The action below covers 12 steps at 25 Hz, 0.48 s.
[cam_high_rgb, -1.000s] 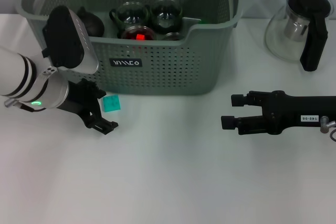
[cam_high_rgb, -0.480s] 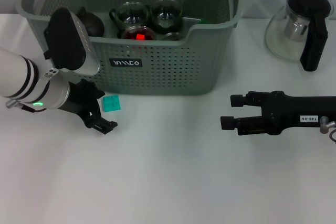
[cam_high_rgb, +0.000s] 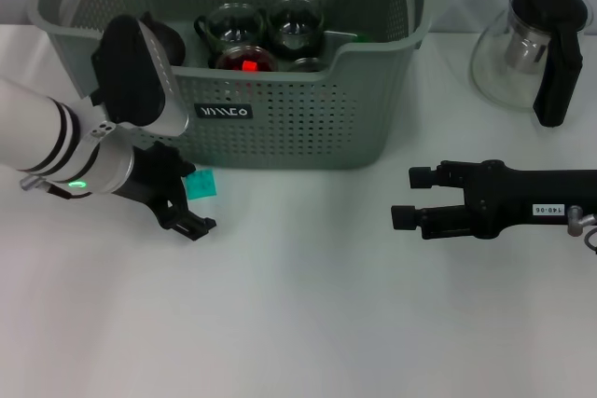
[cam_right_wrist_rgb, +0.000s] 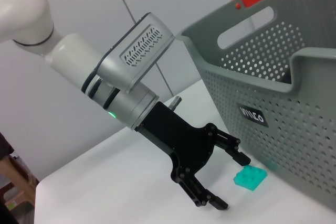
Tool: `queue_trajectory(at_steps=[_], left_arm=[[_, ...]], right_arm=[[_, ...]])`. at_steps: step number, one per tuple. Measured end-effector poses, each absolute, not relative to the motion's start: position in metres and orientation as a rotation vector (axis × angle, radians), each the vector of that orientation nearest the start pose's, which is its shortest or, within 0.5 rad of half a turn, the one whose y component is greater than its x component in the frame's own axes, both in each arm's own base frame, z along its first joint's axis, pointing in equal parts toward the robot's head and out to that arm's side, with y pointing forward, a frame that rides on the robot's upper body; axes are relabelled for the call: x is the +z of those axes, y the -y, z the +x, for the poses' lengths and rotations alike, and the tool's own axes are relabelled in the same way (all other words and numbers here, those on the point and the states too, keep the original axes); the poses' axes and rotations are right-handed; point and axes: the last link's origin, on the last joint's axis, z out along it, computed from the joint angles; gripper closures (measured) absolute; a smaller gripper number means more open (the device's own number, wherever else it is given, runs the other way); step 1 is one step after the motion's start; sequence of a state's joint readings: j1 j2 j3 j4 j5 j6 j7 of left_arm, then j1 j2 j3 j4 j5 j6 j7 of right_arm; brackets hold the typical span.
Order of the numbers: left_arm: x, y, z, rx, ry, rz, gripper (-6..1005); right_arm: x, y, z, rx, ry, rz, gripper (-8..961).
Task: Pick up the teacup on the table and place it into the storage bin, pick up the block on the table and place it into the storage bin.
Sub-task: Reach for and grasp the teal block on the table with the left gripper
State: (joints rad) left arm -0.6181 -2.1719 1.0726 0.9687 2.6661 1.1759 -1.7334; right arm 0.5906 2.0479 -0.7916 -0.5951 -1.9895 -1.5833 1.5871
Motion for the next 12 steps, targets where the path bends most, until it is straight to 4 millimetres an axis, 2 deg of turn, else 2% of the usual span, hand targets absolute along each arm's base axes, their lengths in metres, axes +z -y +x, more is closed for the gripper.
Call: queue_trajectory(at_steps=[12], left_arm=[[-0.0319, -0.3782, -0.2480, 0.464, 0.335, -2.731, 93]], right_arm=[[-0.0116, -0.3336, 0.2451, 0.699, -0.866, -2.842, 6]])
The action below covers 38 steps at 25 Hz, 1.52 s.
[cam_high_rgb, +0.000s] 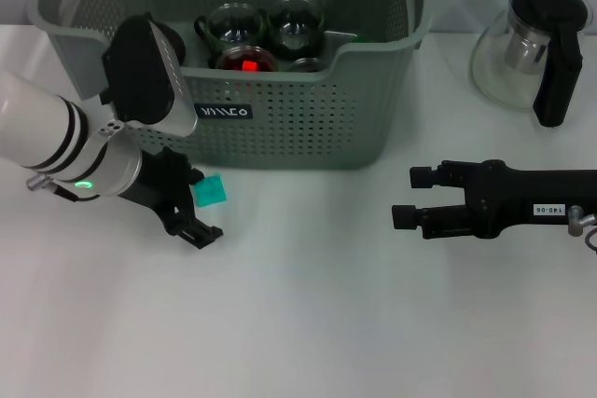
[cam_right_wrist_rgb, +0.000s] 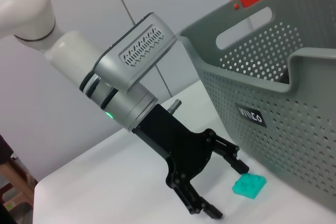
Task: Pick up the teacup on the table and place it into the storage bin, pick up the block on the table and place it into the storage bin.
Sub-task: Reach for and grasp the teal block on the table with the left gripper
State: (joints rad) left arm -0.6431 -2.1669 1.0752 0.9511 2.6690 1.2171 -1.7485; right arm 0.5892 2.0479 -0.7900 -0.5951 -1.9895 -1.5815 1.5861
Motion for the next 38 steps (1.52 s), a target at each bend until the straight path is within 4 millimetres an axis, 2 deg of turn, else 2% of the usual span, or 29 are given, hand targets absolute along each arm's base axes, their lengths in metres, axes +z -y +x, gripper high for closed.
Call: queue_trajectory(at_steps=[9, 19, 25, 26, 38], left_arm=[[-0.032, -0.368, -0.238, 0.475, 0.330, -2.832, 92], [-0.031, -0.374, -0.225, 0.469, 0.381, -2.804, 93], [-0.031, -0.377, -0.216, 0.548, 0.427, -2.754, 94], [-0.033, -0.378, -0.212, 0.618, 0.426, -2.728, 94], [-0.040, -0.381, -0.195, 0.728, 0.434, -2.680, 93]], right_arm=[[-0.012, -0.333, 0.246, 0.700, -0.869, -2.842, 6], [-0.012, -0.331, 0.247, 0.700, -0.872, -2.841, 6], [-0.012, -0.331, 0.247, 0.702, -0.869, -2.845, 6], [-0.012, -0.331, 0.246, 0.702, -0.869, -2.845, 6], [-0.011, -0.331, 0.247, 0.709, -0.873, -2.837, 7]])
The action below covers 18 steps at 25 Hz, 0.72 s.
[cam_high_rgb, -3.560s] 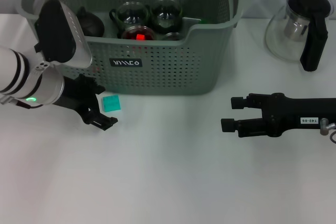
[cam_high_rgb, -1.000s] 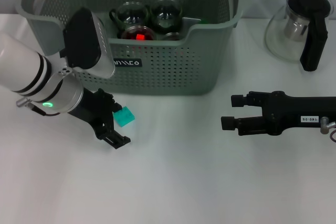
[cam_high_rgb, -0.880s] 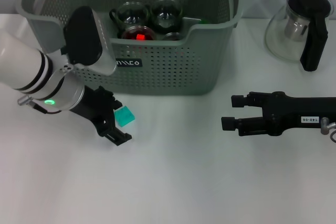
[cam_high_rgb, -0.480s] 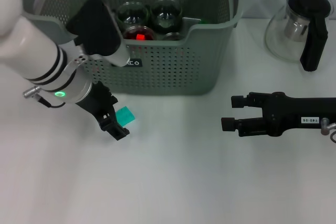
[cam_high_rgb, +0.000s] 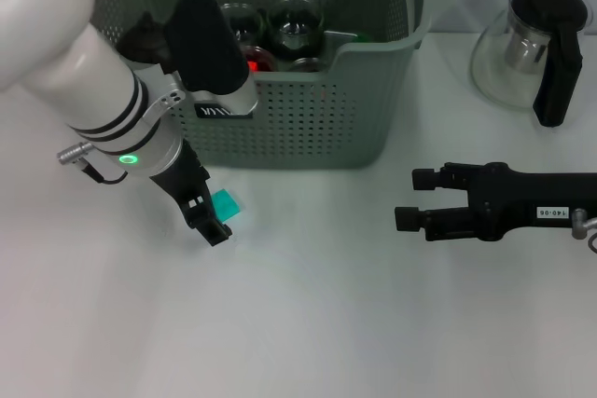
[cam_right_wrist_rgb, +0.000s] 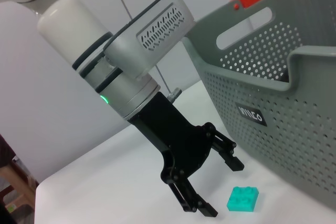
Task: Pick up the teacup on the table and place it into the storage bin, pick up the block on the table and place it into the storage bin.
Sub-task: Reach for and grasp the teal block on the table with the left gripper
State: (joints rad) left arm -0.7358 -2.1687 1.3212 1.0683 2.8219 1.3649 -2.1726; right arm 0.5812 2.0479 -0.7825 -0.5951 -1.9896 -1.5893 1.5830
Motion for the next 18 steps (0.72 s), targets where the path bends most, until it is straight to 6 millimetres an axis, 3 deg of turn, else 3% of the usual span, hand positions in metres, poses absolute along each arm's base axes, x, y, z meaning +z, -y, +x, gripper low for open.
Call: queue_trajectory(at_steps=[18], left_arm=[[-0.051, -0.381, -0.186, 0.772, 0.490, -2.635, 102]], right_arm=[[-0.010, -0.332, 0.247, 0.710, -0.860, -2.836, 7]])
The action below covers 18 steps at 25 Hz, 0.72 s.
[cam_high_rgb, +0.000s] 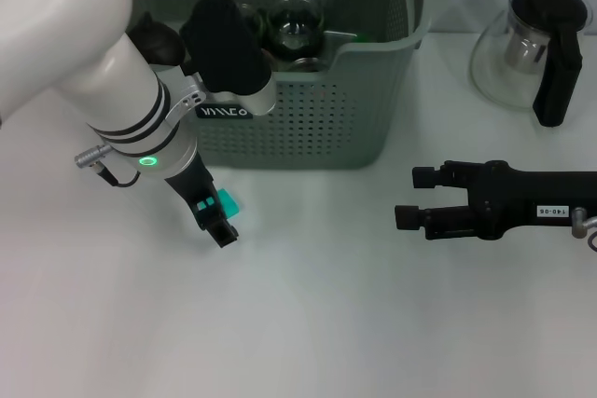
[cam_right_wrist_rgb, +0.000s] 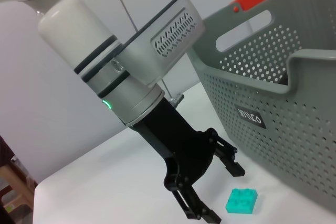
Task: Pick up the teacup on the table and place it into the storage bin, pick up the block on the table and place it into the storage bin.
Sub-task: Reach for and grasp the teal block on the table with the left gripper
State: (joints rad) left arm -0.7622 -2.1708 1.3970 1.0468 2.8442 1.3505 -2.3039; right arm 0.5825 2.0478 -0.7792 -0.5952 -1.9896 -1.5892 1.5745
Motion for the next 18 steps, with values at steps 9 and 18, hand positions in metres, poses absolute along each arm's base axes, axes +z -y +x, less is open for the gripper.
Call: queue_trajectory(at_steps=[9, 18], left_arm=[[-0.0554, -0.3813, -0.1857, 0.787, 0.501, -2.615, 108], [-0.0610, -0.3799, -0.1855, 0.814, 0.520, -2.614, 114]], right_arm=[[-0.0102, -0.3314, 0.2475, 0.710, -0.859, -2.836, 8], [-0.0106, -0.3305, 0.2483, 0.711, -0.858, -2.837, 8]])
